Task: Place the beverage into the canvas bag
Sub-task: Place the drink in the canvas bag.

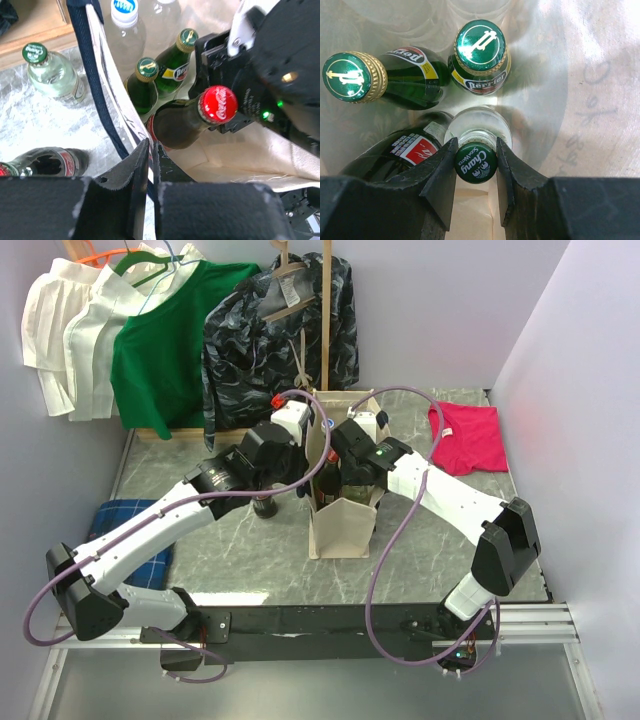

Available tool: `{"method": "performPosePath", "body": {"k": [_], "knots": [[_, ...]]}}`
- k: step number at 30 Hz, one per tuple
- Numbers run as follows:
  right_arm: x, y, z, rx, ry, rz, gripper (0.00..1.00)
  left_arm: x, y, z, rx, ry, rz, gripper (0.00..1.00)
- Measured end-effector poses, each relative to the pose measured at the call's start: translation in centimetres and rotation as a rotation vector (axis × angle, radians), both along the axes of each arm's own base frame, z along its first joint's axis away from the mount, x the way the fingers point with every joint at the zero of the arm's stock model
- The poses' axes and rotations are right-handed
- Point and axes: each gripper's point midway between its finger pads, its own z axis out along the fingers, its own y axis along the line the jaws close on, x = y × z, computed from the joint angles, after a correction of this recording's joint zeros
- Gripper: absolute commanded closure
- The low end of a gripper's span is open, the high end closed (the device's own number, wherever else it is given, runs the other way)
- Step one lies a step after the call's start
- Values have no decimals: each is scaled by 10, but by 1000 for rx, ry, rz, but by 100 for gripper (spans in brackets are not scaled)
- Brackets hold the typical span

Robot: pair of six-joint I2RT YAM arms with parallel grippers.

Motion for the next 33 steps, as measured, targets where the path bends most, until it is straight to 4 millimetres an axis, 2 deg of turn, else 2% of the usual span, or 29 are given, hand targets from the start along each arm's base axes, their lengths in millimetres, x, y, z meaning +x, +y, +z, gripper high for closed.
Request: {"method": "performPosePath", "body": {"k": [9, 14, 33], "knots": [[1, -2, 0, -5, -4, -7, 55, 4, -4, 12, -33, -30, 0, 86], [6, -4, 10, 0, -42, -20, 48, 4, -5, 13, -36, -33, 0, 85], [10, -4, 23, 16, -79, -28, 46, 4, -5, 13, -36, -33, 1, 82]]}}
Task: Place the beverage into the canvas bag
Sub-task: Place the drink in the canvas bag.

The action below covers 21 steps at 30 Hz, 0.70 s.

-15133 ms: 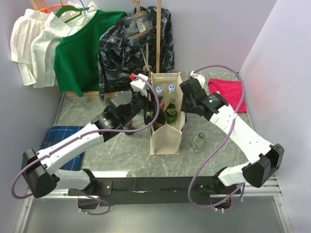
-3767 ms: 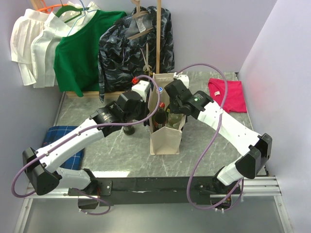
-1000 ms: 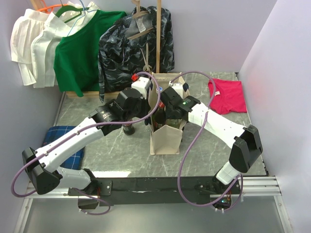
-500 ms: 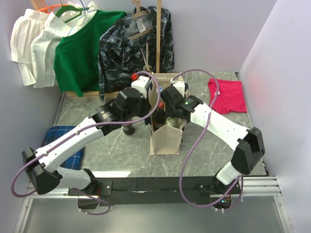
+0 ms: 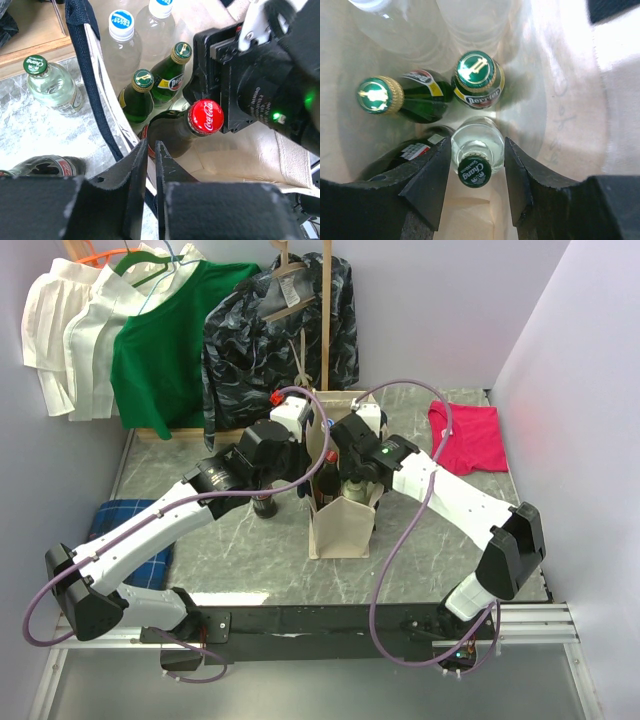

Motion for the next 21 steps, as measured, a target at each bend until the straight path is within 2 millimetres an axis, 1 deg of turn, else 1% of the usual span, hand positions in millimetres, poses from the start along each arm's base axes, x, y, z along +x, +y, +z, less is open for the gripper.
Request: {"method": "performPosePath", "body": {"k": [5, 10, 17, 19, 20, 21], "knots": [[3, 2, 17, 25, -32, -2, 44, 1, -1, 4, -8, -7, 0, 82], [6, 4, 38, 54, -71, -6, 43, 2, -2, 11, -22, -19, 0, 79], [4, -1, 59, 74, -105, -13, 42, 3, 0, 12, -19, -26, 12, 71], [3, -3, 68, 86, -120, -15, 41, 5, 2, 12, -15, -30, 27, 69], [2, -4, 73, 93, -129, -16, 41, 6, 4, 12, -11, -33, 37, 66], [1, -5, 79, 101, -140, -17, 41, 8, 5, 12, -7, -37, 48, 66]]}}
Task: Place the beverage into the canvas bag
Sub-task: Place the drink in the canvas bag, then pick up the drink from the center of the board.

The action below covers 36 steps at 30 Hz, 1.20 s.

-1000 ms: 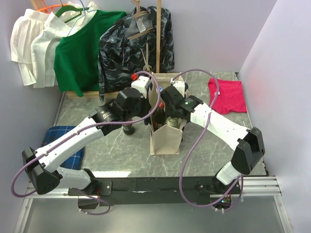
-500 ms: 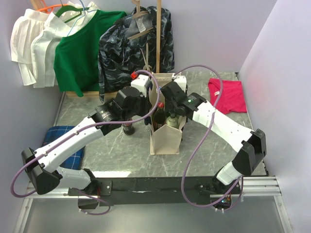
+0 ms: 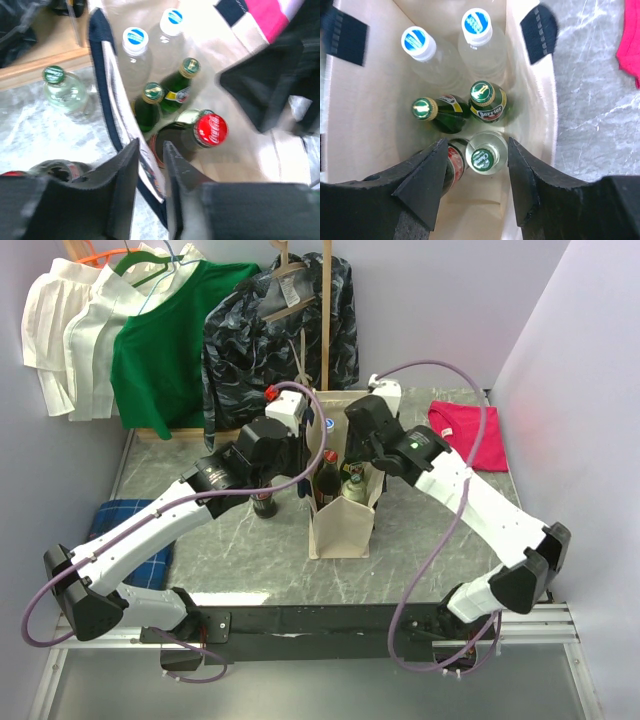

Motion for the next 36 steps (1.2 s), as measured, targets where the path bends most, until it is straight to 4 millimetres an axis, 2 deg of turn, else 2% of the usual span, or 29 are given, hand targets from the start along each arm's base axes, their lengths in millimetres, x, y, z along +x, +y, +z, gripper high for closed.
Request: {"method": "performPosePath", "body": {"k": [6, 12, 21, 25, 36], "knots": [[-9, -11, 34, 50, -66, -9, 38, 10, 17, 3, 30, -26, 106, 59], [-16, -23, 53, 64, -104, -27, 37, 19, 44, 9, 41, -47, 232, 53], [-22, -30, 43, 36, -79, -39, 36, 39, 104, -2, 71, 10, 441, 51], [-25, -34, 36, 18, -58, -43, 35, 45, 126, -7, 85, 36, 505, 46], [-25, -35, 32, 13, -50, -46, 35, 47, 136, -16, 95, 75, 507, 43]]}}
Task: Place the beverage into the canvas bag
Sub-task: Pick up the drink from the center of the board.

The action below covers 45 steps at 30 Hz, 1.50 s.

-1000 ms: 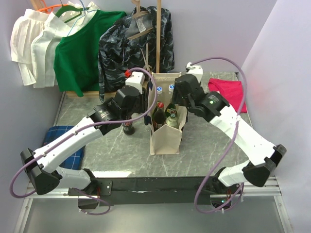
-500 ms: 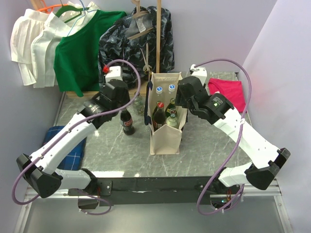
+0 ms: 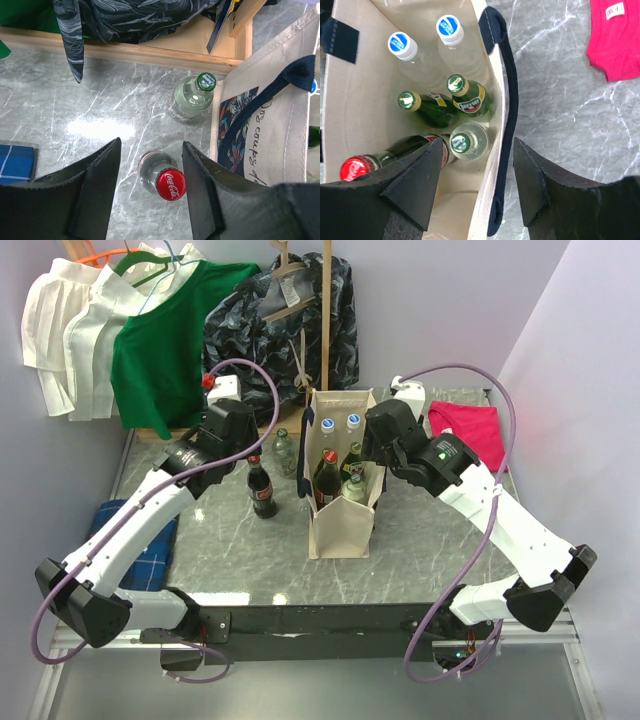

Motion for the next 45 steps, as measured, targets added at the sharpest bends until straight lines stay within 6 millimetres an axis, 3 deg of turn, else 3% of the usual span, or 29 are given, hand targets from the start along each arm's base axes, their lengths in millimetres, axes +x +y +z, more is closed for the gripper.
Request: {"method": "performPosePath", "body": {"k": [14, 26, 29, 32, 36, 45], "knots": [[-2, -3, -12, -19, 29, -4, 34, 3, -14, -37, 10, 133, -79, 46], [-4, -4, -22, -29, 50, -5, 34, -8, -19, -62, 15, 215, -126, 49], [-4, -4, -24, -27, 53, -7, 34, -10, -20, -64, 14, 226, -133, 55], [-4, -4, -25, -26, 56, -9, 34, -10, -21, -65, 10, 230, -138, 68], [-5, -4, -26, -25, 58, -11, 34, -10, -20, -65, 21, 228, -143, 99], [-5, -4, -28, -26, 64, -12, 34, -10, -20, -64, 29, 227, -148, 99]]}}
